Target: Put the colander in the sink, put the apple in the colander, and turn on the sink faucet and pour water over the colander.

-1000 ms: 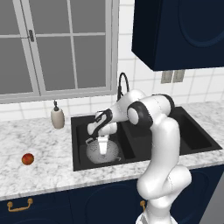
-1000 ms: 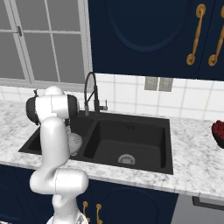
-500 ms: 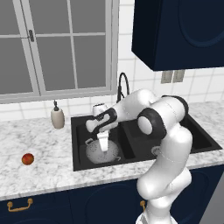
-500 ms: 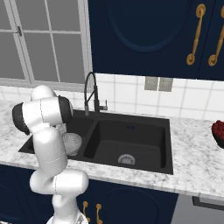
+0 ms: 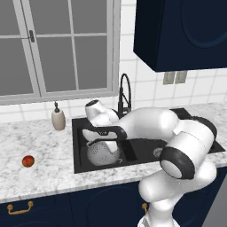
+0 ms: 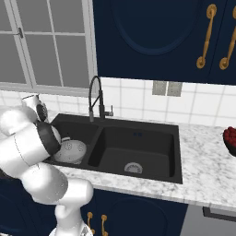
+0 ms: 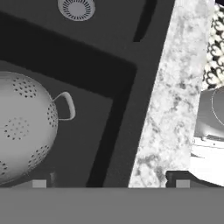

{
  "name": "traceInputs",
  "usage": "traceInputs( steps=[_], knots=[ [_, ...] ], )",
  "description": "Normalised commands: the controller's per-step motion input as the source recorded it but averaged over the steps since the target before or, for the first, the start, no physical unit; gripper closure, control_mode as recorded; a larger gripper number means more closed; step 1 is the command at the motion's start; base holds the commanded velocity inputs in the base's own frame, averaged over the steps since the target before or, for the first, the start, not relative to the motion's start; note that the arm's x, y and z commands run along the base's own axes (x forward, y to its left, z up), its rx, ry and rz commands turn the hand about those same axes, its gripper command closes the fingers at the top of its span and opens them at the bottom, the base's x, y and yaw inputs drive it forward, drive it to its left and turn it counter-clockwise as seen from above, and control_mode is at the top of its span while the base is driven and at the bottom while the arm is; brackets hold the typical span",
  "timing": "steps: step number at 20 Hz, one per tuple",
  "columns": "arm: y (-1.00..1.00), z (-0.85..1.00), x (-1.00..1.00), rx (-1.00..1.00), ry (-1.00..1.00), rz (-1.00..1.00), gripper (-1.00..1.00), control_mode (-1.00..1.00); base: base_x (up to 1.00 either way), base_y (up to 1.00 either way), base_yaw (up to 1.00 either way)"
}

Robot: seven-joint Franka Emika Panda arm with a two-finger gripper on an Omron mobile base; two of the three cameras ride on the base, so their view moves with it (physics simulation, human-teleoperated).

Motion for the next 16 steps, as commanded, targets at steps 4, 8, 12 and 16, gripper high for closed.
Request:
traceInputs(
  steps=[4, 8, 12, 16],
  knots=[
    [0.0, 0.56, -0.76, 0.0, -0.16, 0.63, -1.0, -1.0, 0.0, 0.0, 0.0],
    [0.05, 0.64, -0.55, 0.11, -0.08, 0.58, -1.0, -1.0, 0.0, 0.0, 0.0],
    [0.18, 0.48, -0.23, 0.35, 0.12, 0.44, -1.0, -1.0, 0.0, 0.0, 0.0],
    [0.44, 0.13, -0.16, 0.35, 0.12, 0.43, -1.0, -1.0, 0.0, 0.0, 0.0]
  ],
)
